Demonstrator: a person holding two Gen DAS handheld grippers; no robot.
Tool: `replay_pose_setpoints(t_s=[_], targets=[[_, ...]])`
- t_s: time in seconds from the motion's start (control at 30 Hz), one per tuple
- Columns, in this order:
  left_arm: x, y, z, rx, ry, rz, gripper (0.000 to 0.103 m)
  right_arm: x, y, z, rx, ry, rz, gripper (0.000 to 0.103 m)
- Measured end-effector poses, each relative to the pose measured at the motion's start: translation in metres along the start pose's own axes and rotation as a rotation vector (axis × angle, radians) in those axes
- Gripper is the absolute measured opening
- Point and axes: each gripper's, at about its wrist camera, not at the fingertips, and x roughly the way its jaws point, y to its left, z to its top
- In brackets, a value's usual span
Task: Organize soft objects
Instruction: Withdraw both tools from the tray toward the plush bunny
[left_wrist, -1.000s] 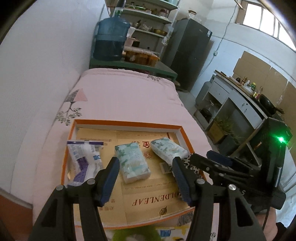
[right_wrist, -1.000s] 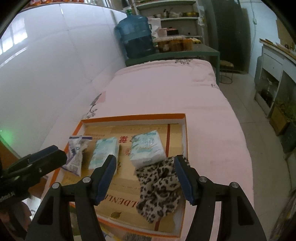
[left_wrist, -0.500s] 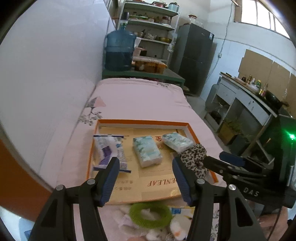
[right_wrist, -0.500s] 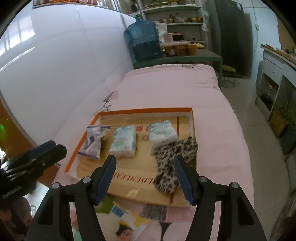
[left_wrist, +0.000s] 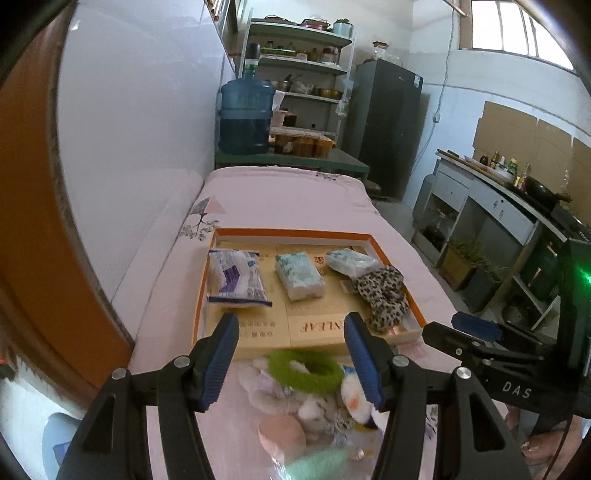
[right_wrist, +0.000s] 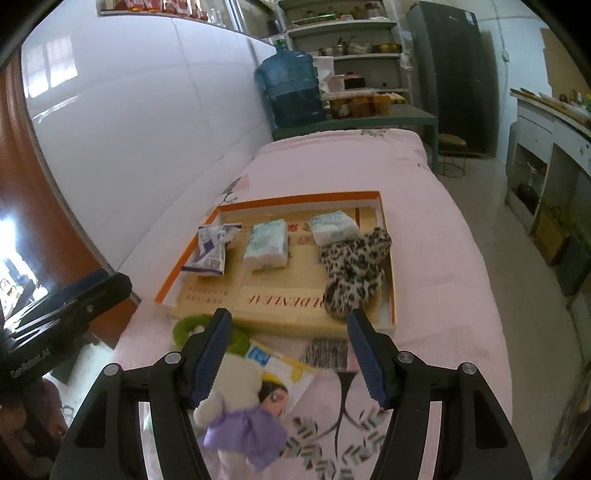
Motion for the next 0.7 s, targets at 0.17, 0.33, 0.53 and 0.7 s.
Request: replay_pose_setpoints(t_s=[0.17,0.33,0.53,0.7], targets=[[-0.016,-0.003,-0.019,0.014,-0.013,-0.002,0.059,-0.018,0.001,-0.018,0.005,-0.02,0.003,0.067],[-0.031,-0.007,-0.034,0.04,-0.041,0.009,0.059,-0.035,0.007,-0.032,-0.011,-0.042,0.011,0.067],[-0.045,-0.003,-0.055,0.027,-0.059,-0.012,0.059,-0.047,0.02,-0.048,-0.044,-0.039,0.048,0.067],[-0.05,0.003,-0.076,0.031,-0.057,-0.004,0.059,-0.044,0.029,-0.057,-0.07,-0.02,0.065,0.067]])
